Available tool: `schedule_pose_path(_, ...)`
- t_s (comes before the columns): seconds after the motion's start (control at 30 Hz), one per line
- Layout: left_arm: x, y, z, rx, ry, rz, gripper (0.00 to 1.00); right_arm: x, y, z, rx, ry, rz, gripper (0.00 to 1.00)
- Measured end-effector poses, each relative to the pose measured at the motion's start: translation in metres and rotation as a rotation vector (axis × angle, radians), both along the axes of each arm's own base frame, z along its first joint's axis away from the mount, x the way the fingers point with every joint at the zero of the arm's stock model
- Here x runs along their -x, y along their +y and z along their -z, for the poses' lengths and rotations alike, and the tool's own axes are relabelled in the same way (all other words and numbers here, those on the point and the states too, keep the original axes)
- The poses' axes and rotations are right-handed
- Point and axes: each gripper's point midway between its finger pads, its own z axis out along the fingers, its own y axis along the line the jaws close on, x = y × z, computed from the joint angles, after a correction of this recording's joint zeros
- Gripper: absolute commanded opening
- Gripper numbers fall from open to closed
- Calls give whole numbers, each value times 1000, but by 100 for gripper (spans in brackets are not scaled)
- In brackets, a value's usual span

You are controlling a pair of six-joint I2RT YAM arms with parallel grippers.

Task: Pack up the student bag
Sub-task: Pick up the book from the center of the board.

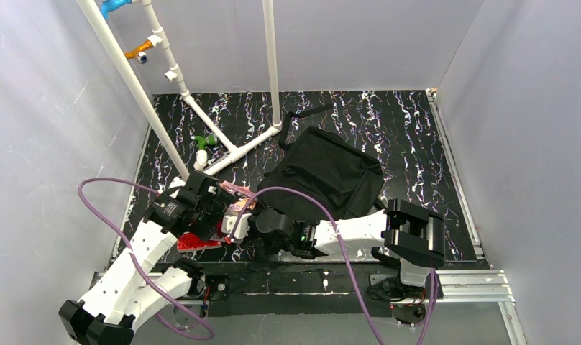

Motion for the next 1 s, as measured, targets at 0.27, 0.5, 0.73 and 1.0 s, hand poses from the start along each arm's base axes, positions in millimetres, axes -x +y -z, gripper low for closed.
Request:
schedule_pose_path(0.27,-4,-3,-16,66,-84,-27,78,-2,0,-1,-36,46,25,1)
schedule_pose_path(0.5,-19,-13,-6,160,-148,-97,48,-3,1,-6,-80,89,55,1)
schedule_pose_path(0.73,-32,-17,-2,172,-201,-97,0,3,-3,-15,-116,159,66,81)
schedule_pose_path(1.0,-35,-3,-25,44,-293,10,0,8,-56,-67,-216,269,162,98)
